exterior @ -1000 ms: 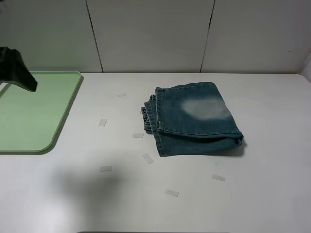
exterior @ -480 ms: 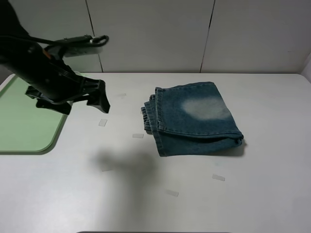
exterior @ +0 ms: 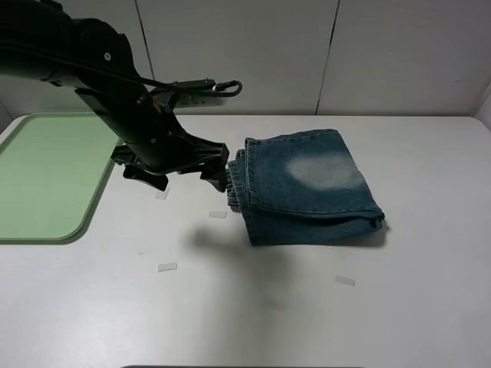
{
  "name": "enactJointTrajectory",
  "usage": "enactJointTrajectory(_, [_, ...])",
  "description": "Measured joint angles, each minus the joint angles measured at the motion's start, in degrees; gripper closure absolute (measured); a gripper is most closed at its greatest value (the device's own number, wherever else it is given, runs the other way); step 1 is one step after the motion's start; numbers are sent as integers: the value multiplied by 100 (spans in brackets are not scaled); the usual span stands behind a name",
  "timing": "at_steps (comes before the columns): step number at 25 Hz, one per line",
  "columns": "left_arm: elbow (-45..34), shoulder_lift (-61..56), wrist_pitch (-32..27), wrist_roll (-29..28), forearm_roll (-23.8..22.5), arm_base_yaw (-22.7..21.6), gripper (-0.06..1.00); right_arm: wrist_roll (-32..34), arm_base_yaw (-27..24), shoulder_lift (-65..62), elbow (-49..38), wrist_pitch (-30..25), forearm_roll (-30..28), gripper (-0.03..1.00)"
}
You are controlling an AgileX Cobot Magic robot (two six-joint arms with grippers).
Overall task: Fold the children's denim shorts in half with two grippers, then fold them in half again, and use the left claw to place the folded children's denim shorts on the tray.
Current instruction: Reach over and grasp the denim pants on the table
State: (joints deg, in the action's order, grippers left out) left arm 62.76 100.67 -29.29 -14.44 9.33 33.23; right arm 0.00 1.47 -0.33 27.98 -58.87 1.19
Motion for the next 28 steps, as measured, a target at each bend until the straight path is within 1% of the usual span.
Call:
enactJointTrajectory(4, [174, 15, 14, -18, 49, 61, 0, 0, 0, 0, 0, 0, 0, 27])
enactJointTrajectory(12, [193, 156, 147, -51, 23, 56, 0, 0, 0, 0, 0, 0, 0, 27])
enactJointTrajectory(16, [289, 488, 329, -56, 29, 56, -4, 0, 0, 0, 0, 0, 0, 27])
enactJointTrajectory(24, [1088, 1337, 289, -51, 98, 56, -5, 0, 0, 0, 0, 0, 5, 27])
enactJointTrajectory(28, [1437, 1777, 288, -46, 217, 56, -5, 0, 0, 0, 0, 0, 5, 27])
